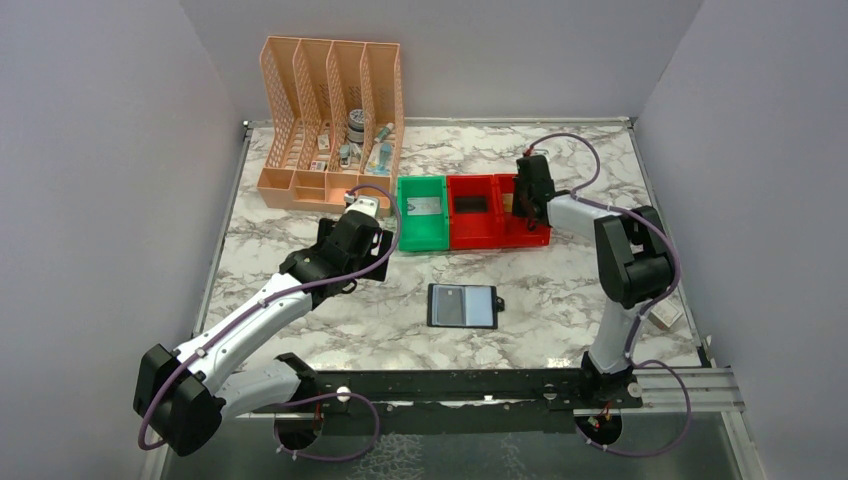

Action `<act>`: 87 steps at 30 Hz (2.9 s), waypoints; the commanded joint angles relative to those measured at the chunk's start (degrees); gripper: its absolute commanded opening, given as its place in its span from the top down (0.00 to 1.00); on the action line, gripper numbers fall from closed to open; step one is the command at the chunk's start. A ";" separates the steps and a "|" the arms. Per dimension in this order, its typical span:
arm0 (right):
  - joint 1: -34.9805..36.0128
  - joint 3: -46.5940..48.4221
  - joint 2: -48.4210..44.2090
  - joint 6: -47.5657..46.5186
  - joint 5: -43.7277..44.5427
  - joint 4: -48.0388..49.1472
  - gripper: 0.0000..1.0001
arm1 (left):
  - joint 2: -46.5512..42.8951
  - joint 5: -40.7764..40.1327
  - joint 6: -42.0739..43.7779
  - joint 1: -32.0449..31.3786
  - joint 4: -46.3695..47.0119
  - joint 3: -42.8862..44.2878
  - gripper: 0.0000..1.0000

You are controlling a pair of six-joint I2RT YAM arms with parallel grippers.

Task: Take the credit cards out of the card holder
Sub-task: Adjust the credit card in the storage box, then remove the credit card from the card holder.

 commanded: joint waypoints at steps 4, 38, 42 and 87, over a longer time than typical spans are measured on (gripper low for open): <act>0.25 -3.44 -10.67 2.46 -3.04 2.24 0.68 | -3.76 -3.20 -0.55 0.27 -0.46 -0.71 0.01; 42.40 -25.15 -32.73 35.62 10.02 -2.91 0.34 | -8.69 -8.04 -2.20 1.02 -0.46 -0.94 0.01; 42.92 -23.50 -28.04 34.27 7.67 -5.12 0.41 | -8.68 -8.82 -2.53 1.10 -0.51 -1.10 0.01; 33.43 -30.31 -24.16 33.10 -14.26 7.44 0.99 | -5.27 4.41 -3.32 1.51 2.00 -0.82 0.01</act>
